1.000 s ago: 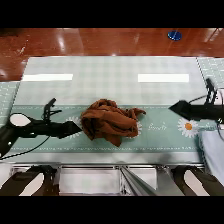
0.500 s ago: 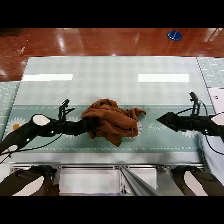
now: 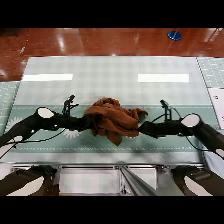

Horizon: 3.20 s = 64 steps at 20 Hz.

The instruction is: Fold the shirts.

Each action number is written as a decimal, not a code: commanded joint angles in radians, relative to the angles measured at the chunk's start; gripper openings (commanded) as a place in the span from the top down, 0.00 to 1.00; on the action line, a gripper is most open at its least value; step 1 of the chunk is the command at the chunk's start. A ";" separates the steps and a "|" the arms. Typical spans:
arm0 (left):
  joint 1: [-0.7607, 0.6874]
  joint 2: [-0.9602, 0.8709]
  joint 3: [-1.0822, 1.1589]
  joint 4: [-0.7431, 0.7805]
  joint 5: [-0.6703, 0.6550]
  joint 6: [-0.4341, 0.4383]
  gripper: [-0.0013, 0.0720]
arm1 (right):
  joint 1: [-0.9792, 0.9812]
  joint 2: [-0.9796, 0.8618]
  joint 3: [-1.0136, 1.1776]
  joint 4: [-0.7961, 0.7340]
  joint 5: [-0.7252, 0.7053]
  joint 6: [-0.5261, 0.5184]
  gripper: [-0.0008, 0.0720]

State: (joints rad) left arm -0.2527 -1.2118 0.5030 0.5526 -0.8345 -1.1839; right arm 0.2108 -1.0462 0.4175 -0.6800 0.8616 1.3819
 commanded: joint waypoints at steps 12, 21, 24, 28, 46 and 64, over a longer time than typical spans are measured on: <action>0.260 0.099 0.406 -0.004 -0.319 -0.018 0.96 | -0.021 -0.007 0.443 -0.030 0.056 -0.034 0.95; 0.493 0.240 1.194 -0.003 -0.495 -0.113 0.96 | -0.133 0.032 1.448 -0.388 0.628 0.068 0.95; 0.543 0.282 1.307 0.003 -0.568 -0.135 0.96 | -0.133 0.087 1.564 -0.429 0.695 0.078 0.95; 0.545 0.415 1.307 0.261 -0.612 -0.195 0.96 | -0.133 0.194 1.565 -0.460 0.823 0.075 0.95; 0.233 0.618 0.818 0.913 -0.472 -0.374 0.96 | -0.133 0.380 1.061 -0.657 0.832 0.222 0.95; 0.274 -0.266 0.961 0.798 -0.331 -0.375 0.29 | -0.233 -0.647 1.201 -0.380 0.250 0.166 0.42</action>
State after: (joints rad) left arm -0.0063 -1.4376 1.4307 1.3014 -1.0889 -1.5631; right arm 0.0307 -1.6032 1.4826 -1.1542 1.0386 1.5745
